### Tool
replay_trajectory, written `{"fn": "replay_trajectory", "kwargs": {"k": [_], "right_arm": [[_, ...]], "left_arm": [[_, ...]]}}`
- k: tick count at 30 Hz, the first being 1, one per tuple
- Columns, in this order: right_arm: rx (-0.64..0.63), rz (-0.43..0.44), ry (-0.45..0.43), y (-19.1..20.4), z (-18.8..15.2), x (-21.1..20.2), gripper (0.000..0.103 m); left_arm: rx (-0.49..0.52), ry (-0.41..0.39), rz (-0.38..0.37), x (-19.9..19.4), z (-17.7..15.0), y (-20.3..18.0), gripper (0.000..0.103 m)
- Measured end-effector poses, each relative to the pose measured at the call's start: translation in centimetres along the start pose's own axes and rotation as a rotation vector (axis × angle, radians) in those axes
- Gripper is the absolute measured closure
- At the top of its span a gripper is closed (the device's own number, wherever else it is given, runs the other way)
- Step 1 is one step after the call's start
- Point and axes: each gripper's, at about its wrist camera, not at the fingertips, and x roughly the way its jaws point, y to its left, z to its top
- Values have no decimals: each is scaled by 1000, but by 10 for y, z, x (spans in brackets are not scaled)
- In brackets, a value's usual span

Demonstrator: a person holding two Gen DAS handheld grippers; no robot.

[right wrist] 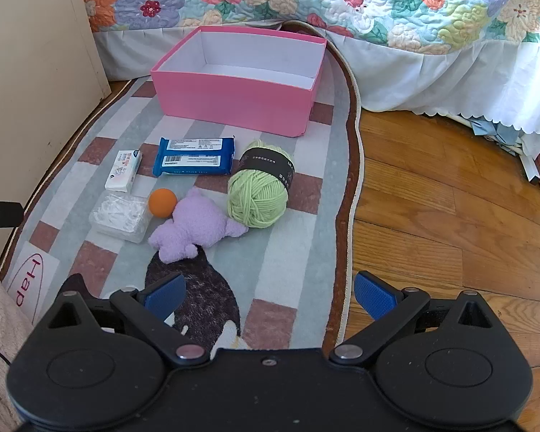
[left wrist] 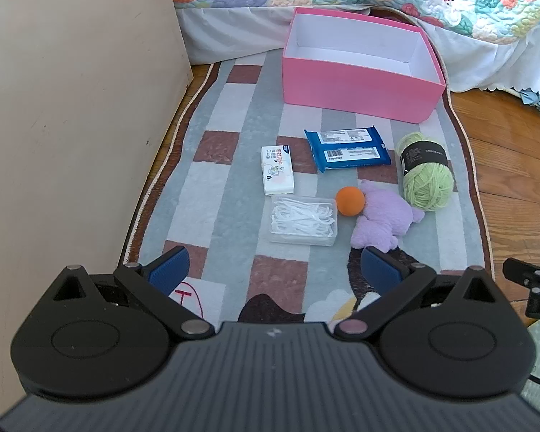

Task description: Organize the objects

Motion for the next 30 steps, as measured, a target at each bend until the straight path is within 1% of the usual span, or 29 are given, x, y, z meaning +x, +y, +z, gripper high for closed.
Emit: {"fn": "replay_trajectory", "kwargs": {"k": [4, 8, 11, 13, 17, 19, 20, 22, 25, 28, 30], "right_arm": [[-13, 7, -2, 1, -2, -3, 1], [-32, 22, -7, 4, -2, -5, 1], [-66, 52, -42, 5, 0, -8, 1], [-102, 77, -96, 4, 2, -11, 2], [-192, 147, -249, 0, 5, -20, 2], [-237, 166, -336, 1, 6, -23, 2], [-259, 165, -356, 2, 8, -21, 2], [-319, 166, -355, 6, 10, -15, 2], [-414, 224, -307, 11, 15, -1, 4], [-433, 308, -301, 10, 15, 12, 3], [-501, 343, -304, 15, 14, 19, 3]], "left_arm": [[12, 11, 5, -1, -1, -3, 0], [-5, 9, -30, -2, 1, -4, 0], [-17, -5, -54, 0, 4, -10, 0], [-21, -13, -62, 3, 7, -16, 0], [-37, -32, -81, 9, 14, -29, 1], [-46, -53, -86, 13, 16, -34, 1], [-51, -54, -90, 16, 18, -36, 2], [-58, -55, -114, 23, 19, -40, 2], [-73, -41, -156, 36, 17, -46, 3], [-82, -24, -172, 50, 15, -51, 3], [-93, -19, -183, 60, 14, -53, 3]]}}
